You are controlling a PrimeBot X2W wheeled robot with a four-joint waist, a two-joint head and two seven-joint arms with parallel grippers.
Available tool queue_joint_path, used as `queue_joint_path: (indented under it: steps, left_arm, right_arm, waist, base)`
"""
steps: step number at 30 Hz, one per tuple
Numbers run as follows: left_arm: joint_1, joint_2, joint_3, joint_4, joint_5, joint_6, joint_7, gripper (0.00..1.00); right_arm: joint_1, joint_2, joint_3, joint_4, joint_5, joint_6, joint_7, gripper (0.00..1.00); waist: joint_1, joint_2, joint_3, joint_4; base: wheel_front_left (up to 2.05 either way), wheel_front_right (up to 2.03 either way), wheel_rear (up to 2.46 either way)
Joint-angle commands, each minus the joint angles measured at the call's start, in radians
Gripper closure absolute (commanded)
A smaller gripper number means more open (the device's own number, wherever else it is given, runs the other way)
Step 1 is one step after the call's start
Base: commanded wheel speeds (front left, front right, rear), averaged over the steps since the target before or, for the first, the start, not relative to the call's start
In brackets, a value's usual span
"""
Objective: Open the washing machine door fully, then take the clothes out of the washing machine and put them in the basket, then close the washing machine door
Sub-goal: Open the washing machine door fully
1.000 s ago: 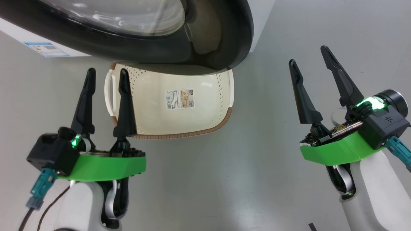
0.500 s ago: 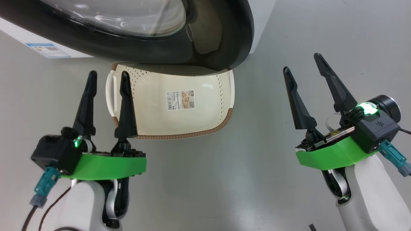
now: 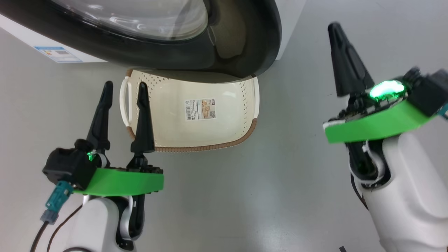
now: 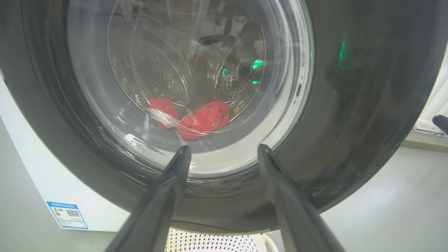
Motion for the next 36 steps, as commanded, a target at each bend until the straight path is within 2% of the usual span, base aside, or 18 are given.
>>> queue_joint_path:
  steps: [1,8,14,15,22,29,36]
  left_arm:
    - [0.014,0.025,0.021,-0.018,-0.006,-0.004,-0.005,0.0]
    - [0.01,0.025,0.008,-0.013,-0.011,-0.004,-0.005,0.0]
    - [0.009,0.025,-0.001,-0.01,-0.015,-0.001,-0.005,0.0]
    - [0.009,0.025,-0.001,-0.01,-0.015,-0.001,-0.005,0.0]
    - [0.011,0.025,-0.008,-0.007,-0.013,0.002,-0.005,0.0]
    - [0.008,0.025,-0.016,-0.005,-0.009,0.003,-0.005,0.0]
    - [0.006,0.025,-0.027,-0.003,-0.009,0.008,-0.005,0.0]
  right_arm:
    - [-0.029,0.011,0.017,-0.02,0.058,0.0,0.022,1.0]
    - [-0.14,0.015,0.004,-0.01,0.469,0.0,0.198,1.0]
    - [-0.224,0.018,-0.043,0.07,0.828,0.0,0.41,1.0]
    - [-0.224,0.018,-0.043,0.07,0.828,0.0,0.41,1.0]
    - [-0.338,0.019,-0.059,0.215,1.135,0.0,0.676,1.0]
    - [-0.425,-0.025,0.012,0.297,1.258,0.0,0.84,1.0]
    - [-0.457,-0.065,0.092,0.31,1.284,0.0,0.882,1.0]
  waist:
    - [0.0,0.0,0.001,0.005]
    - [0.0,0.0,0.006,0.022]
    - [0.0,0.0,0.006,0.035]
    - [0.0,0.0,0.006,0.035]
    - [0.0,0.0,0.005,0.042]
    - [0.0,0.0,0.01,0.051]
    - [0.0,0.0,0.014,0.062]
  base:
    - [0.0,0.0,0.0]
    - [0.0,0.0,0.0]
    - [0.0,0.0,0.0]
    - [0.0,0.0,0.0]
    - [0.0,0.0,0.0]
    - [0.0,0.0,0.0]
    - [0.0,0.0,0.0]
